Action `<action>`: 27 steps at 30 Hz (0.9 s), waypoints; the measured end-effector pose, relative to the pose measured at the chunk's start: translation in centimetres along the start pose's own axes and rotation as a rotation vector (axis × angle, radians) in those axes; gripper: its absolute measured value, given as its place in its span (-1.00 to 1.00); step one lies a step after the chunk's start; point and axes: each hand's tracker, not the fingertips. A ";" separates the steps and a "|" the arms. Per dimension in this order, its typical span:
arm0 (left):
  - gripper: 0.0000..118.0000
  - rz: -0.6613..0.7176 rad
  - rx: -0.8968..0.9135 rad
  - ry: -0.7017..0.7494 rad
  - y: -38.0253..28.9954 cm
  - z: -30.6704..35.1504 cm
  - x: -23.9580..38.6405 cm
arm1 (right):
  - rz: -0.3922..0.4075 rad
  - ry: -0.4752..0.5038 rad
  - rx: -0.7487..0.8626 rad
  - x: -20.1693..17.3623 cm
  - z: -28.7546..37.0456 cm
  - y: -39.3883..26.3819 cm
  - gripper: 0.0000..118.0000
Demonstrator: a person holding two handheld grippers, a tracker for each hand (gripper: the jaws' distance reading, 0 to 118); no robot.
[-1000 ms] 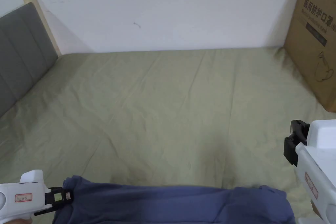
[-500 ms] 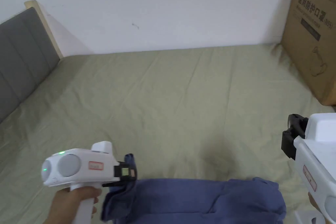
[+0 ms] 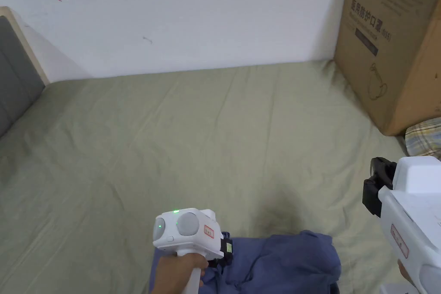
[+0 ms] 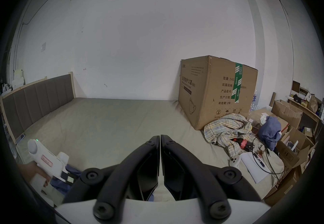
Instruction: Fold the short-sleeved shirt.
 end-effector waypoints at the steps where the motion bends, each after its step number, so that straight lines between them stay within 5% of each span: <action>1: -0.94 -0.002 -0.001 0.017 -0.2 -0.4 0.2 | 0.000 -0.001 -0.002 0.1 0.0 0.0 -0.97; 4: -0.60 -0.020 0.006 0.028 -0.5 0.1 0.8 | -0.002 -0.009 -0.002 0.3 0.2 0.0 -0.97; 7: 0.33 -0.019 0.040 -0.078 -0.7 2.0 1.4 | -0.008 -0.009 0.001 0.3 0.2 0.1 -0.97; 9: 0.57 -0.045 0.112 -0.112 -0.7 4.3 1.8 | -0.008 -0.005 0.003 0.3 0.2 0.3 -0.97; 21: 0.51 -0.137 0.592 0.112 -3.1 16.3 -3.7 | -0.008 0.025 0.031 -0.6 0.6 1.2 -0.97; 25: 0.06 -0.109 0.669 0.148 -3.9 16.6 -6.6 | -0.006 0.032 0.025 -0.9 0.5 1.2 -0.97; 26: -0.17 -0.113 0.678 0.157 -4.2 16.5 -7.1 | -0.006 0.036 0.023 -1.0 0.5 1.2 -0.97; 27: -0.67 -0.117 0.689 0.171 -4.4 16.1 -7.5 | -0.006 0.039 0.022 -1.0 0.5 1.1 -0.97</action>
